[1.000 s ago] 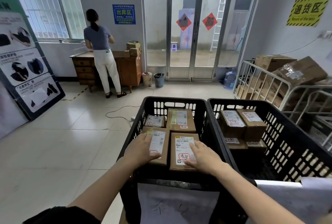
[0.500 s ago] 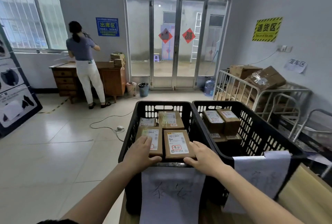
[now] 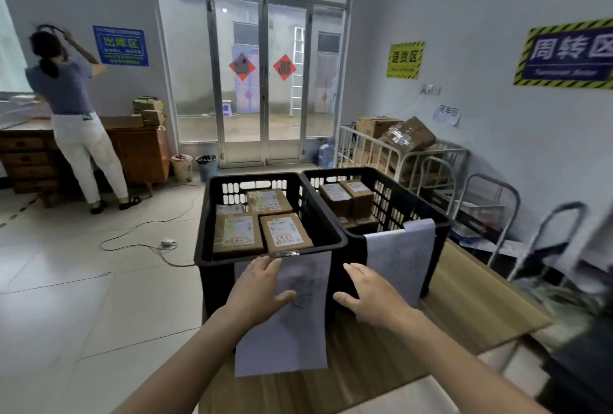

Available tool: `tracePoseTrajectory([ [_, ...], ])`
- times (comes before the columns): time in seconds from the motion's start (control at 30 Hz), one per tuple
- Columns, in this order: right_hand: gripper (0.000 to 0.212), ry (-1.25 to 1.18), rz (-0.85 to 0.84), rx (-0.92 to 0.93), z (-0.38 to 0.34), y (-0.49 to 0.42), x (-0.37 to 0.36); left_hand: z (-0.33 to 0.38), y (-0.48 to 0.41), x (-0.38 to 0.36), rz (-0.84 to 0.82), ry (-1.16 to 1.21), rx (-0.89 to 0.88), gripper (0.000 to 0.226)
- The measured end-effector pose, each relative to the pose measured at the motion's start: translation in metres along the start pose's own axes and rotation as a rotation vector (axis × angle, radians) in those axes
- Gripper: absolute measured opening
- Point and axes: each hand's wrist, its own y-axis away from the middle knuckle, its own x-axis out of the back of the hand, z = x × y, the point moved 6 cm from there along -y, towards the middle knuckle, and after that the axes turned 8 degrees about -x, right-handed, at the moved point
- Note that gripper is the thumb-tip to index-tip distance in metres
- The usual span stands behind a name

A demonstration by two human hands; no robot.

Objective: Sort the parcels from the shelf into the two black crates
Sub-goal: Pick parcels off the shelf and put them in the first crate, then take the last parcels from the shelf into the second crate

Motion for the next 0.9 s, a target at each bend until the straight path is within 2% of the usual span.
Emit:
tracePoseTrajectory([
  [0.27, 0.069, 0.018, 0.007, -0.202, 0.07, 0.072, 0.024, 0.081, 0.007, -0.028, -0.007, 0.084, -0.149, 0.069],
  [0.43, 0.068, -0.021, 0.048, -0.347, 0.122, 0.124, 0.046, 0.146, 0.0, -0.049, -0.094, 0.074, -0.254, 0.069],
  [0.9, 0.066, -0.058, 0.214, -0.661, 0.276, 0.323, 0.132, 0.396, 0.032, -0.108, -0.203, 0.104, -0.579, 0.07],
])
